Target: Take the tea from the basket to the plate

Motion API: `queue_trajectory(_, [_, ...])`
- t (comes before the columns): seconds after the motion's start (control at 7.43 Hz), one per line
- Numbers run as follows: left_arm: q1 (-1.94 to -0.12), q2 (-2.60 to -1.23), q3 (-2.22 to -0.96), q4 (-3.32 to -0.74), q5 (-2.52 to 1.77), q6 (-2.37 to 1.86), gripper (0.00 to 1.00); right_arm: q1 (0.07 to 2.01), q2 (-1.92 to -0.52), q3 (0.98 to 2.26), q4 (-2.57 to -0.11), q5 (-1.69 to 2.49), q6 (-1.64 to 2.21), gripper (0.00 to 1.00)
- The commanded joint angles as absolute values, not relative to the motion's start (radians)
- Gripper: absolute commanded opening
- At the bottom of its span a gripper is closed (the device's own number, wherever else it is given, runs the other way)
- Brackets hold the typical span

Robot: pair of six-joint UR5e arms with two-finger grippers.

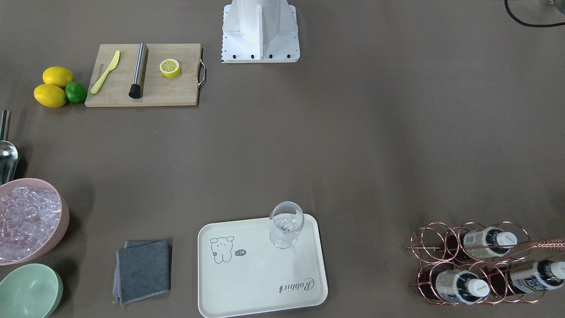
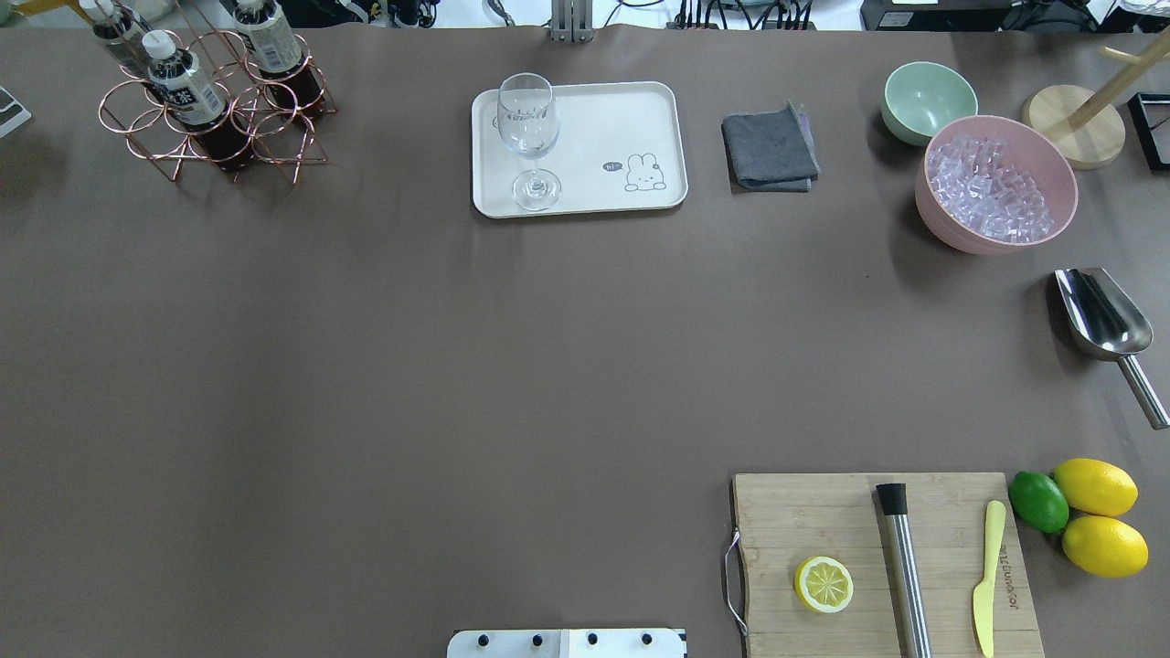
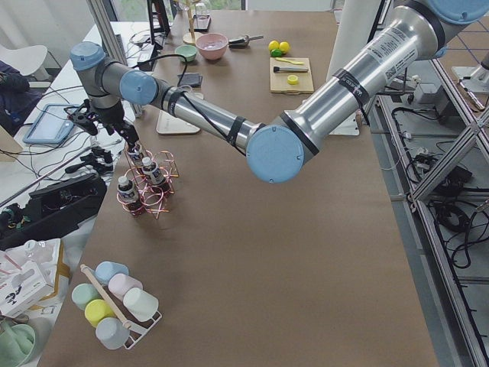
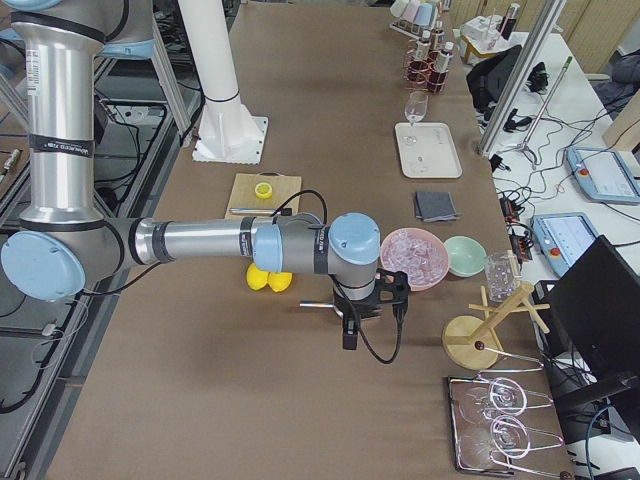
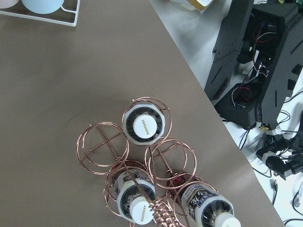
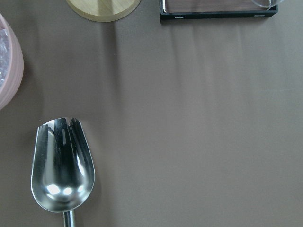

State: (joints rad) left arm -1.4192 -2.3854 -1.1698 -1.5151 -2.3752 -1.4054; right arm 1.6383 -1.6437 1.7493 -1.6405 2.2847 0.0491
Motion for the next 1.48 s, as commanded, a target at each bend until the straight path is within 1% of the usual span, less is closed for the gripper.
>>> queue_trajectory(0.0, [-1.370,-2.385,-1.150,-1.529,-2.365,-1.480,0.98,1.638,-1.646,1.747,-1.640,2.284,0.048,0.99])
queue_trajectory(0.27, [-1.365,-2.375,-1.150,-1.531,-2.367,-1.477,0.96,1.638,-1.647,1.753,-1.640,2.286,0.048,1.00])
queue_trajectory(0.4, [-1.365,-2.369,-1.150,-1.537,-2.365,-1.471,0.82,1.638,-1.647,1.753,-1.640,2.286,0.048,0.99])
queue_trajectory(0.54, [-1.361,-2.362,-1.150,-1.549,-2.365,-1.471,0.64,1.638,-1.647,1.750,-1.640,2.286,0.048,0.99])
queue_trajectory(0.67, [-1.353,-2.361,-1.150,-1.551,-2.365,-1.476,0.53,1.638,-1.646,1.750,-1.640,2.286,0.048,0.99])
queue_trajectory(0.81, [-1.351,-2.362,-1.150,-1.551,-2.365,-1.477,0.46,1.638,-1.646,1.752,-1.640,2.286,0.048,0.99])
queue_trajectory(1.08, [-1.353,-2.368,-1.152,-1.551,-2.365,-1.479,0.46,1.638,-1.646,1.750,-1.640,2.286,0.048,0.99])
queue_trajectory(1.21, [-1.354,-2.368,-1.152,-1.551,-2.365,-1.479,0.50,1.638,-1.646,1.750,-1.640,2.286,0.048,1.00])
queue_trajectory(1.35, [-1.358,-2.368,-1.154,-1.551,-2.367,-1.479,0.51,1.638,-1.646,1.752,-1.640,2.286,0.048,0.99])
